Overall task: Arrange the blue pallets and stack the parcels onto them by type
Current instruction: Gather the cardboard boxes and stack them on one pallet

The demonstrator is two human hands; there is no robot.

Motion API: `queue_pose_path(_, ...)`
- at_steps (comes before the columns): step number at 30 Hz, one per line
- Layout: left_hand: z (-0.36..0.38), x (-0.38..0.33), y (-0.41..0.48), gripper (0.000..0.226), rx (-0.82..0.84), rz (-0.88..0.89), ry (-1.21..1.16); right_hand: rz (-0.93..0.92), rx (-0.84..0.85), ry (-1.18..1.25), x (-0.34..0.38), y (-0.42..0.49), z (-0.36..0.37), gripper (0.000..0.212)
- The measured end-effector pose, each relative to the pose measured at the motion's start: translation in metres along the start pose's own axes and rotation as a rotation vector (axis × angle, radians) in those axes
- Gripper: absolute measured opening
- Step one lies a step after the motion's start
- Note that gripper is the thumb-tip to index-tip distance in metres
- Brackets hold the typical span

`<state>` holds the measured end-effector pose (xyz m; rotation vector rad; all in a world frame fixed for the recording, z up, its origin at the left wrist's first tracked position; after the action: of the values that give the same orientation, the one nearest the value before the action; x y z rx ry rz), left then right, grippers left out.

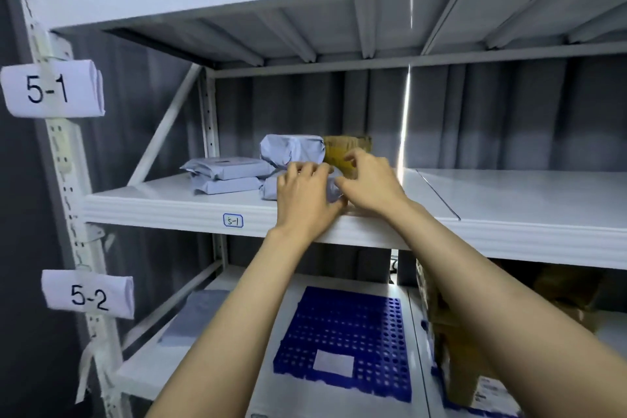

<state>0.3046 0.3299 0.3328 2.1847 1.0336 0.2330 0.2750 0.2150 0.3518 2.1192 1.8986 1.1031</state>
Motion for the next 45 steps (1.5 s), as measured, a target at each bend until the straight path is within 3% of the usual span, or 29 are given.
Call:
queue_pose_path(9, 0.014, 0.038, 0.021, 0.034, 0.049, -0.098, 0.061, -0.004, 0.155, -0.117, -0.006, 0.042, 0.014, 0.021)
queue_pose_path(13, 0.012, 0.054, 0.03, 0.042, 0.084, -0.189, 0.078, 0.031, 0.166, -0.16, -0.014, 0.065, 0.011, 0.031)
queue_pose_path(18, 0.012, 0.039, 0.059, 0.045, 0.056, -0.12, 0.032, 0.083, 0.161, -0.165, -0.025, 0.099, 0.013, 0.026)
queue_pose_path(22, 0.015, 0.03, 0.087, 0.044, 0.023, -0.106, 0.0, 0.11, 0.098, -0.161, -0.035, 0.124, 0.014, 0.048)
queue_pose_path(29, 0.029, 0.022, 0.127, 0.04, 0.02, -0.057, 0.011, 0.126, 0.07, -0.214, -0.057, 0.166, 0.021, 0.059)
queue_pose_path(34, 0.033, 0.019, 0.151, 0.037, -0.011, -0.035, -0.047, 0.129, 0.102, -0.251, -0.07, 0.184, 0.029, 0.054)
queue_pose_path(40, 0.043, 0.032, 0.159, 0.036, -0.046, -0.083, -0.135, 0.011, 0.021, -0.274, -0.059, 0.192, 0.016, 0.043)
queue_pose_path(45, 0.043, 0.038, 0.156, 0.04, -0.021, -0.099, -0.136, 0.031, -0.031, -0.218, -0.059, 0.186, 0.01, 0.054)
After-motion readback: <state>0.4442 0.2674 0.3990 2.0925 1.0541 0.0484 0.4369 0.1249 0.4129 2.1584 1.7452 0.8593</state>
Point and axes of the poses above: each hand's wrist, its own y-axis towards the middle knuckle, its own z-axis out of the palm, x = y × z, the point moved 7 cm from there along y, towards the middle knuckle, and after that the axes turned 9 degrees about x, right-handed, at the moved point
